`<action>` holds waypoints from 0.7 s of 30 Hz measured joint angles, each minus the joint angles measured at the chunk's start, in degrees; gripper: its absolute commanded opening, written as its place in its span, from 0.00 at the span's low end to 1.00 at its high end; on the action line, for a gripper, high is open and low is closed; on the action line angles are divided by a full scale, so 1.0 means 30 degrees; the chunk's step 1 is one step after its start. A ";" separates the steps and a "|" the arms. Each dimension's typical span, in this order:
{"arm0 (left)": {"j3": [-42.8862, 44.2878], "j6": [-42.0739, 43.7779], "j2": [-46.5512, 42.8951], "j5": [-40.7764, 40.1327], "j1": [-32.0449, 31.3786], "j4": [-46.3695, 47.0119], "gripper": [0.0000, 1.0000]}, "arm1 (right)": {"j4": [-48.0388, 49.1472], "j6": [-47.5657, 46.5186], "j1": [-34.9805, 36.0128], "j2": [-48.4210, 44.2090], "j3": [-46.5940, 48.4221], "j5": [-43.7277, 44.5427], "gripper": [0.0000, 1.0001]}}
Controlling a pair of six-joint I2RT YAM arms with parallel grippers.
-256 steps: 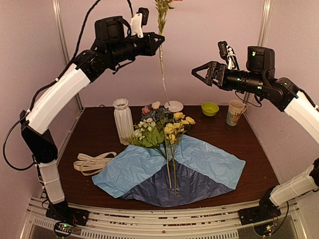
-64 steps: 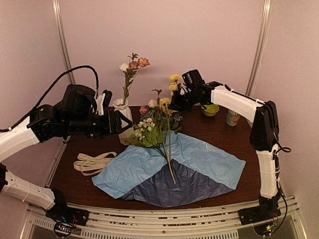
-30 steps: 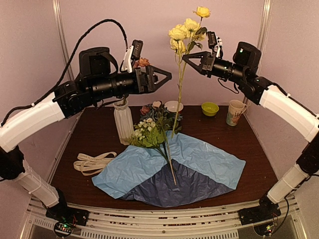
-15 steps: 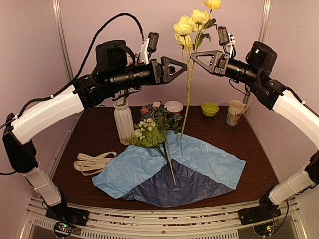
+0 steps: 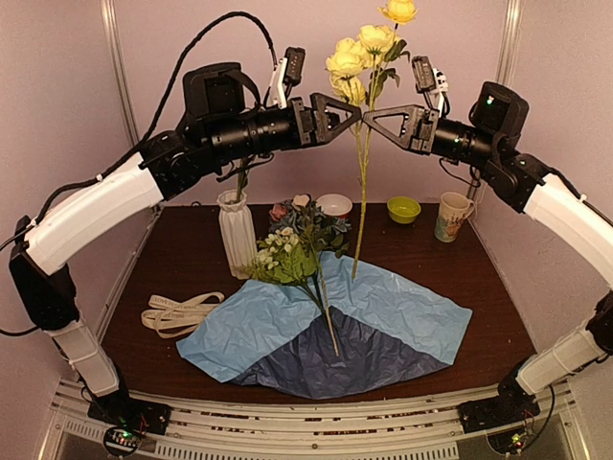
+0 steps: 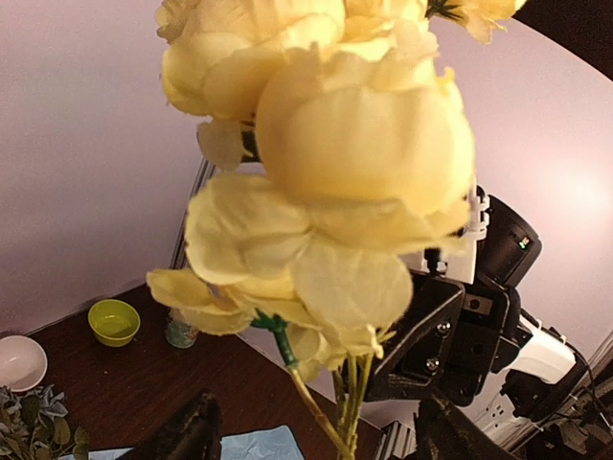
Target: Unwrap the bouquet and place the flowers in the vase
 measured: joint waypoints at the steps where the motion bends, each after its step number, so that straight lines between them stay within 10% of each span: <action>1: 0.0044 0.0022 0.0029 -0.0058 0.0000 -0.0066 0.71 | -0.0051 -0.0058 0.0066 -0.0036 -0.0022 -0.0058 0.00; 8: 0.1122 0.0066 0.0517 -0.0277 0.0000 -0.0867 0.56 | -0.0138 -0.0233 0.0350 -0.0255 -0.0146 -0.0393 0.00; 14: 0.1523 0.0131 0.0707 -0.0321 0.0000 -0.1042 0.00 | -0.0248 -0.0350 0.0495 -0.0262 -0.0342 -0.0386 0.00; 21: 0.1537 0.0175 0.0714 -0.0474 -0.0073 -0.1115 0.00 | -0.1399 -0.0933 0.0532 -0.0612 -0.0474 0.0437 0.61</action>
